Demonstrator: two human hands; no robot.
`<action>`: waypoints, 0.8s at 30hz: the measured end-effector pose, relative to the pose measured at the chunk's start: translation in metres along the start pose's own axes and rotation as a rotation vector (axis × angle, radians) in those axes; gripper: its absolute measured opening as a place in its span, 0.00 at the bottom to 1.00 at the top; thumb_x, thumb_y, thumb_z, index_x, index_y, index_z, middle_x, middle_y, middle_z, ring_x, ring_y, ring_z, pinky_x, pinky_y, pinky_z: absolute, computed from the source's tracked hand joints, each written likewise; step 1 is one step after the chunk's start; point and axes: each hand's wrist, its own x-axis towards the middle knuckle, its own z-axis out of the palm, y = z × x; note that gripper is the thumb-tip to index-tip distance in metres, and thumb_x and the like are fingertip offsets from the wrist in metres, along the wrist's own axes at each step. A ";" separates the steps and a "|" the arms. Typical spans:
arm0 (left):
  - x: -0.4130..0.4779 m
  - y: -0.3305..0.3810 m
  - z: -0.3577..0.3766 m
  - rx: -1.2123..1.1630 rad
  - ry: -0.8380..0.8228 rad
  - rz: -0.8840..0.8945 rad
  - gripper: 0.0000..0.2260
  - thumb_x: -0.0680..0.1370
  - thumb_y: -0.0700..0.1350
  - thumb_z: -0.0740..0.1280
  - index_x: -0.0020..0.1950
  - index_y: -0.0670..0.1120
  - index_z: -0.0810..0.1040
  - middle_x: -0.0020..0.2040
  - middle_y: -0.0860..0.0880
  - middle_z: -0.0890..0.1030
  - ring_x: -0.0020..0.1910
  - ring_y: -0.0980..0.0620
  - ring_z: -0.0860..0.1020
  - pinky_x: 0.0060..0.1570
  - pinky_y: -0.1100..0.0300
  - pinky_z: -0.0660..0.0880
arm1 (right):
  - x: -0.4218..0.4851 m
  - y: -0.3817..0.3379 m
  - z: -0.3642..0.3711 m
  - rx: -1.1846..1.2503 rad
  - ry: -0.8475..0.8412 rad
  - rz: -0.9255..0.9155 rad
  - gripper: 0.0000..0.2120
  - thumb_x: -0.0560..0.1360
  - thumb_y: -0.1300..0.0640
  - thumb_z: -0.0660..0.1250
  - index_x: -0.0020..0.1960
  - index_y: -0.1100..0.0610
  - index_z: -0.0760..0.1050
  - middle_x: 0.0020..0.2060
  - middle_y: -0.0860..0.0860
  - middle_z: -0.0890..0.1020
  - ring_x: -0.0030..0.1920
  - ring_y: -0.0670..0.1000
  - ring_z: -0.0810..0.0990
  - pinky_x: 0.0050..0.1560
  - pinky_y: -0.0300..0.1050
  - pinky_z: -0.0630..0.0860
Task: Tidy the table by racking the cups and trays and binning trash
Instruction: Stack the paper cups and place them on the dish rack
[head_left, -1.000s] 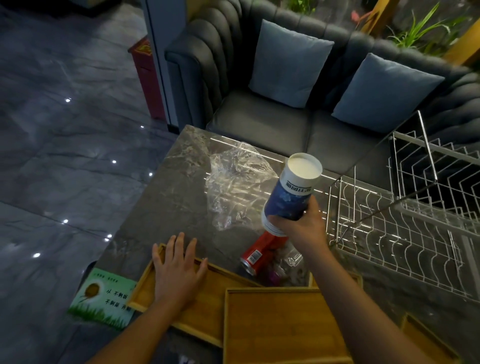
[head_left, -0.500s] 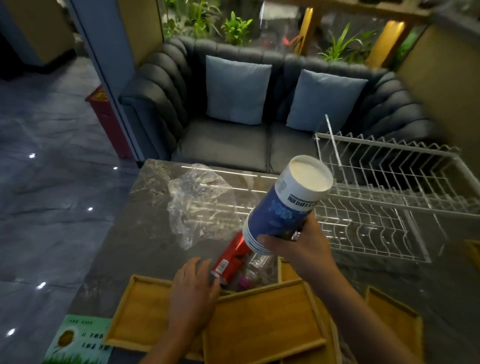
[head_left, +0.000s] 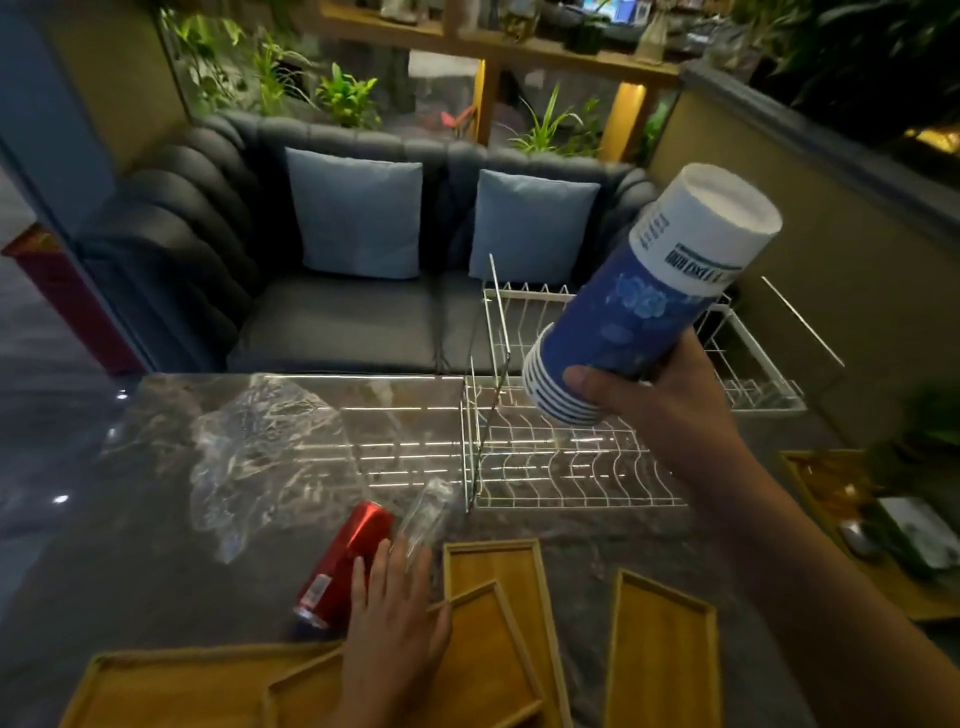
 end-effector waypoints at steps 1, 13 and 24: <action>-0.002 -0.001 0.007 -0.006 0.008 0.018 0.30 0.77 0.62 0.55 0.74 0.47 0.67 0.71 0.38 0.73 0.73 0.40 0.64 0.73 0.40 0.51 | 0.008 -0.002 -0.005 0.007 0.001 0.000 0.35 0.57 0.52 0.83 0.61 0.46 0.73 0.54 0.42 0.84 0.53 0.43 0.83 0.50 0.45 0.81; -0.006 -0.006 0.034 0.014 0.001 -0.031 0.32 0.79 0.64 0.43 0.68 0.46 0.73 0.70 0.38 0.75 0.72 0.40 0.64 0.73 0.43 0.47 | 0.108 0.047 0.016 -0.063 -0.035 0.106 0.35 0.57 0.52 0.84 0.60 0.48 0.71 0.55 0.42 0.81 0.55 0.45 0.80 0.57 0.51 0.79; -0.007 -0.007 0.033 0.007 -0.055 -0.048 0.32 0.79 0.62 0.43 0.67 0.45 0.74 0.70 0.38 0.75 0.72 0.41 0.63 0.72 0.47 0.47 | 0.139 0.077 0.037 -0.110 -0.153 0.196 0.39 0.52 0.52 0.85 0.60 0.50 0.74 0.55 0.44 0.81 0.54 0.47 0.80 0.55 0.50 0.77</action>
